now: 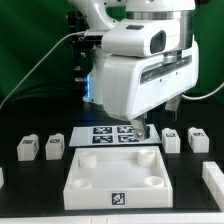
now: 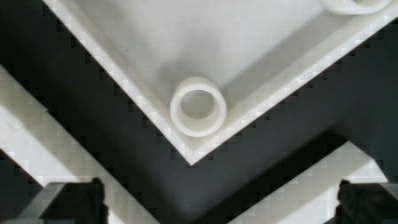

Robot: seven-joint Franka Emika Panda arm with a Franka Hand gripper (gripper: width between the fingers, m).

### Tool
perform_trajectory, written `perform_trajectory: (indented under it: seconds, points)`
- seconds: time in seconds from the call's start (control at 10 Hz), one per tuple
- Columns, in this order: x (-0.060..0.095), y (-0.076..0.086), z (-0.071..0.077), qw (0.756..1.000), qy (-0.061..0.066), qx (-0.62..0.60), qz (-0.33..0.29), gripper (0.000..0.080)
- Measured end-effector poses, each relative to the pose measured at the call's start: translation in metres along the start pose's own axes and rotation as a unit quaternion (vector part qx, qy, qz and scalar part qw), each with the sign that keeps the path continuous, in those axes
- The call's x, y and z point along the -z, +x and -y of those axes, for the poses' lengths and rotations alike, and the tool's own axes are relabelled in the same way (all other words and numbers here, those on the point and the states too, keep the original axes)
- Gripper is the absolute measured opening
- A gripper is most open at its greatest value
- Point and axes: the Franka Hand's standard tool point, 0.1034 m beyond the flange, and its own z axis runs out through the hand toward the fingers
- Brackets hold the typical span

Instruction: Assemble one leg

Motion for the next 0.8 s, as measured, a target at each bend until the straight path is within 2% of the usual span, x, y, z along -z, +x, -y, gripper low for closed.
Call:
perform_trajectory:
  seconds: [0.8]
  points:
    - [0.0, -0.0002, -0.0001, 1.0, 0.0, 0.014, 0.0, 0.065]
